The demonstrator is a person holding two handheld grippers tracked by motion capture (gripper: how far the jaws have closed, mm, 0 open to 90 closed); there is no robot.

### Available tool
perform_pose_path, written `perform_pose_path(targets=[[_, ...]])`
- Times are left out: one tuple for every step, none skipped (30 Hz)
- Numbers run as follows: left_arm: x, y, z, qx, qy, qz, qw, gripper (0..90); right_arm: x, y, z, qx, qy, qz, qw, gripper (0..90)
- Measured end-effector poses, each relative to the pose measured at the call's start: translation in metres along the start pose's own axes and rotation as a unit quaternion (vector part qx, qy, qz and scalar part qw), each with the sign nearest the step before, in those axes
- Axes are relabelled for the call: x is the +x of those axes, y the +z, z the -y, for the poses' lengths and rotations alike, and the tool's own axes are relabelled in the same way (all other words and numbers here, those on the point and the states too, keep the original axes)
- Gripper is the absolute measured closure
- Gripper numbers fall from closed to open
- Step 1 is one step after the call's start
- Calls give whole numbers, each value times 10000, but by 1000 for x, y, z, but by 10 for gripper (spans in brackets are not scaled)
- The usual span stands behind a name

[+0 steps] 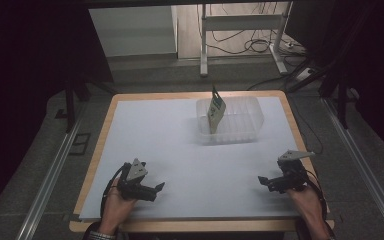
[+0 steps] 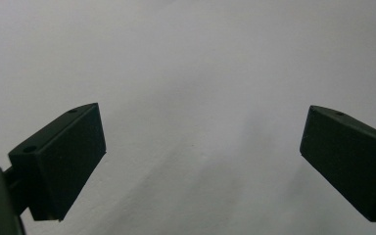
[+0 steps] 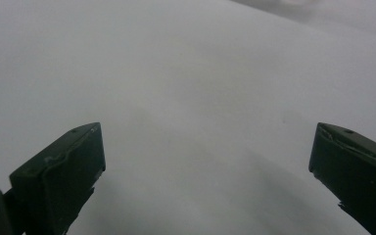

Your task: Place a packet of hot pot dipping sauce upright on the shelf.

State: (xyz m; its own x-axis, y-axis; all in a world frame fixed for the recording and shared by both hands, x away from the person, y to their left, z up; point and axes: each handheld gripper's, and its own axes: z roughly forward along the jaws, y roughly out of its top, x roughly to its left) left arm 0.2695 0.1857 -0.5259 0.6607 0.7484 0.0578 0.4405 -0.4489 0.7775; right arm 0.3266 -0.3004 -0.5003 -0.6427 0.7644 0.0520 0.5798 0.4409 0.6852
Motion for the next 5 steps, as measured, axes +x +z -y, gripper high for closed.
perform_pose_path(targets=[[0, 0, 0, 0, -1, -2, 10000, 28, -1, 0, 1, 19, 11, -4, 10000, 4], [0, 0, 0, 5, 16, -7, 10000, 28, -1, 1, 1, 17, 20, -7, 10000, 4], [0, 0, 0, 4, 18, -9, 10000, 28, -1, 1, 1, 12, 25, -10, 10000, 4], [0, 0, 0, 0, 21, -13, 10000, 28, -2, 1, 1, 14, 18, -5, 10000, 4], [0, 0, -1, 2, 23, -8, 10000, 28, -2, 1, 1, 7, 31, 2, 10000, 4]])
